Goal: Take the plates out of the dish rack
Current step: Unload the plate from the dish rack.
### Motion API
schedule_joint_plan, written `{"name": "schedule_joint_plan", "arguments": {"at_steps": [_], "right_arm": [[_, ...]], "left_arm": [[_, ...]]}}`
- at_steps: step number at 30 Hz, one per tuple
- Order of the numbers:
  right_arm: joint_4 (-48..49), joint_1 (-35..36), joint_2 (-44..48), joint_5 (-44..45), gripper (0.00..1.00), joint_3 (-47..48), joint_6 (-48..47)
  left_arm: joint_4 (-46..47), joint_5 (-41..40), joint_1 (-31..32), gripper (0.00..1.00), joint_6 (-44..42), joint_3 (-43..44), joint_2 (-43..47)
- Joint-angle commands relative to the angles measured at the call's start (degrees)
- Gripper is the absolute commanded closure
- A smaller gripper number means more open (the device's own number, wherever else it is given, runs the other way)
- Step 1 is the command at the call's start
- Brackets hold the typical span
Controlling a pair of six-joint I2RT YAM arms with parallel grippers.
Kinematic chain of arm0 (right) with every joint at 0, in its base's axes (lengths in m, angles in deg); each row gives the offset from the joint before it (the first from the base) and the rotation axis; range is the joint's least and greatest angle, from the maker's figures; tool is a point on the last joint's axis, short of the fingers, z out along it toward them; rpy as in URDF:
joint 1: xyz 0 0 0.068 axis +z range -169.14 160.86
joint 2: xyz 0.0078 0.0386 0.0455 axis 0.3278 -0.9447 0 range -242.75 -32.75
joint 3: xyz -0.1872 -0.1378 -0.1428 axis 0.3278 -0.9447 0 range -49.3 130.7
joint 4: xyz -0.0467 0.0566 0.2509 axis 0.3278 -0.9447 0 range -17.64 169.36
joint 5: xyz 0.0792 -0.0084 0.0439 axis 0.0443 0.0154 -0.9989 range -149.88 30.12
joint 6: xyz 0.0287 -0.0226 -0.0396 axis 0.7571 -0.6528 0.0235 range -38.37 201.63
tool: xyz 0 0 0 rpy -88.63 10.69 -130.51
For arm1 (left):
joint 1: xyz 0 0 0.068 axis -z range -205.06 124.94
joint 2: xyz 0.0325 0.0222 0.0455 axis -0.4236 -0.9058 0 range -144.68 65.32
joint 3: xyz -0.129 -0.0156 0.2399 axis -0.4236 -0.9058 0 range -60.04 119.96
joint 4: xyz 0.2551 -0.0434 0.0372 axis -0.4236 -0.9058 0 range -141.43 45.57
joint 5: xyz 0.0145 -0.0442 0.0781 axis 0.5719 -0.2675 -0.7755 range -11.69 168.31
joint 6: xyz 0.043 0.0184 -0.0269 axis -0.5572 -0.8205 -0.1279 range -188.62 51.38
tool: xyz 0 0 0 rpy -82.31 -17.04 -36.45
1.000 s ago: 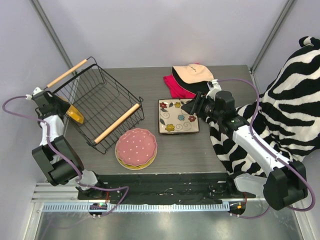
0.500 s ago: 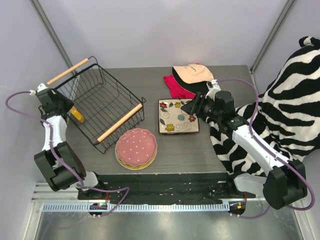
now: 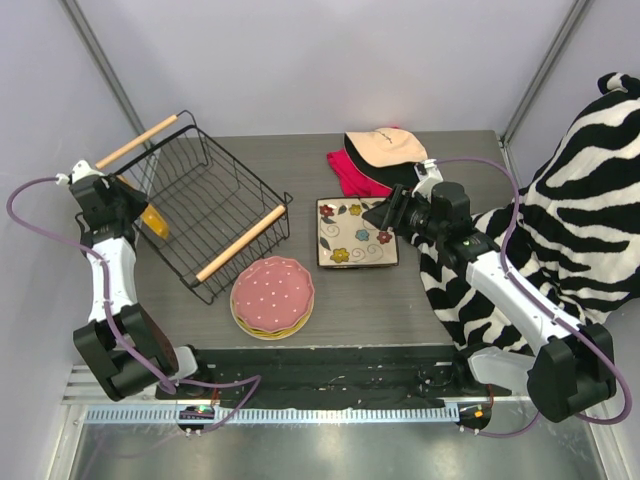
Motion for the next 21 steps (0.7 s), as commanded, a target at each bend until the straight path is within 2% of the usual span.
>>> {"name": "schedule_joint_plan", "arguments": {"at_steps": [1, 9, 21], "right_arm": [[1.70, -0.17, 1.74, 0.04, 0.43, 1.21, -0.05], [1.70, -0.17, 1.48, 0.57, 0.43, 1.21, 0.30], [2.31, -0.17, 1.39, -0.40, 0.43, 3.76, 3.11]], "left_arm": [[10.82, 3.17, 0.22, 1.00, 0.80, 1.75, 2.12], [12.49, 5.46, 2.85, 1.00, -1.12, 2.45, 5.28], [12.49, 4.67, 15.32, 1.00, -10.09, 7.11, 11.96]]}}
